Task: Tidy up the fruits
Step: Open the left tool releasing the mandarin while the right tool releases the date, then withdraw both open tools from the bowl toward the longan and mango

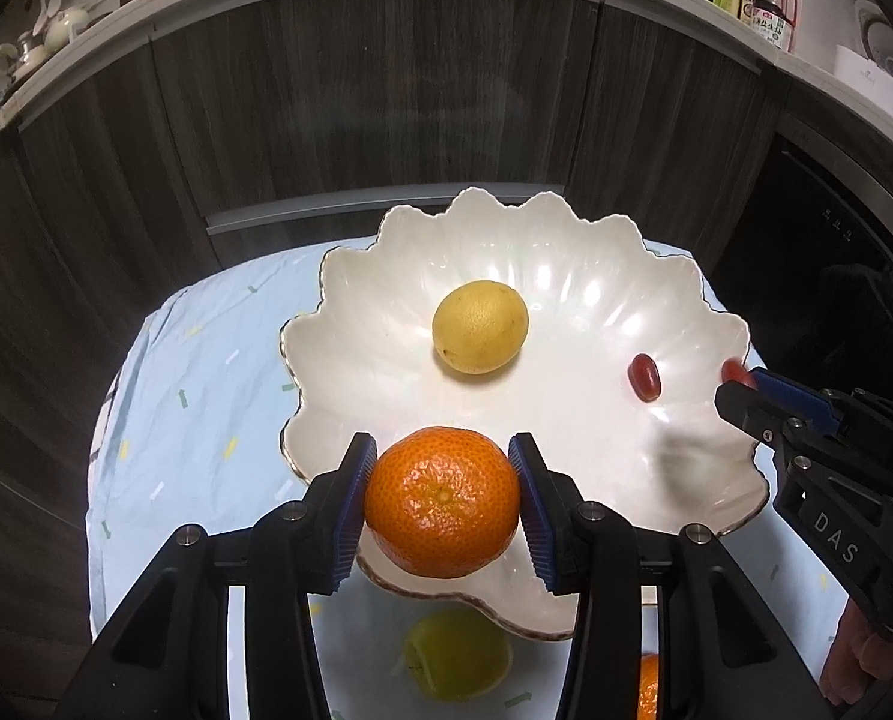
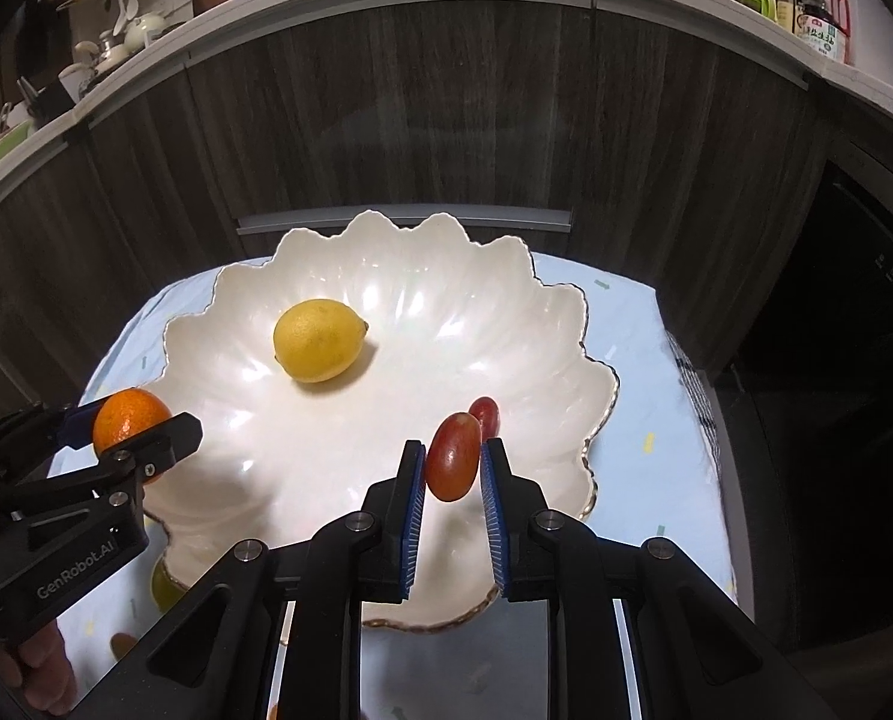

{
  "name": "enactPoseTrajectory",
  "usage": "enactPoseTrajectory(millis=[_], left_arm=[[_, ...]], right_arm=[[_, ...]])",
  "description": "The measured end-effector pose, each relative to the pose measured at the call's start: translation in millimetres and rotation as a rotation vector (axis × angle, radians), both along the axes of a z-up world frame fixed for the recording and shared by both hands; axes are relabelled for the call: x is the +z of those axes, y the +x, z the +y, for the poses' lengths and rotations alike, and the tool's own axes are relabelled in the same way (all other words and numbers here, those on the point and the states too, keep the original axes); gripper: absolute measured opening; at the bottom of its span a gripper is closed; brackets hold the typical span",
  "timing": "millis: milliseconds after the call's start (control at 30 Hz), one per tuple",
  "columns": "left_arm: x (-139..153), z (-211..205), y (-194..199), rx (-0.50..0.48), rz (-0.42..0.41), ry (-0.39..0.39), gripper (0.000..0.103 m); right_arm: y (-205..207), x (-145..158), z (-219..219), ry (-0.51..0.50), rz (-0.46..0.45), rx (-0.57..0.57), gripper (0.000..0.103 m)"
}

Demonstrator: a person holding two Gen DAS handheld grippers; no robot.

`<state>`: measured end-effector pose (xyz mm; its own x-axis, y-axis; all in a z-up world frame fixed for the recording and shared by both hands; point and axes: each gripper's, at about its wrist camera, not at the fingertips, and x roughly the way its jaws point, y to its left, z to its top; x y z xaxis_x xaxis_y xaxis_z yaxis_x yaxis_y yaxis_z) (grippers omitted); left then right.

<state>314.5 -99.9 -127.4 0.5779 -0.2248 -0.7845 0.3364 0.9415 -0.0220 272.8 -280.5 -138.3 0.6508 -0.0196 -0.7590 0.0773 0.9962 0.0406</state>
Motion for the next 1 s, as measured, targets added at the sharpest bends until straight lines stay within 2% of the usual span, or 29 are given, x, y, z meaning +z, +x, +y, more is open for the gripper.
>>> enactPoseTrajectory(millis=[33, 67, 200, 333, 600, 1000], left_arm=[[2, 0, -1, 0.003, -0.011, 0.002, 0.057], [3, 0, -2, 0.006, -0.020, 0.003, 0.064], [7, 0, -3, 0.007, -0.033, 0.009, 0.065], [11, 0, -6, 0.008, -0.044, 0.014, 0.065], [22, 2, -15, 0.014, -0.060, 0.003, 0.068], [43, 7, -38, 0.018, -0.106, 0.007, 0.069]], right_arm=[[-1, 0, 0, -0.002, -0.001, -0.002, 0.032], [-1, 1, 0, -0.004, -0.005, -0.005, 0.035], [-3, 3, -2, -0.009, -0.010, -0.017, 0.043], [-8, 6, -5, -0.018, -0.025, -0.037, 0.057], [-15, 15, -5, -0.016, -0.041, -0.044, 0.061], [-35, 32, -2, -0.024, -0.069, -0.052, 0.061]])
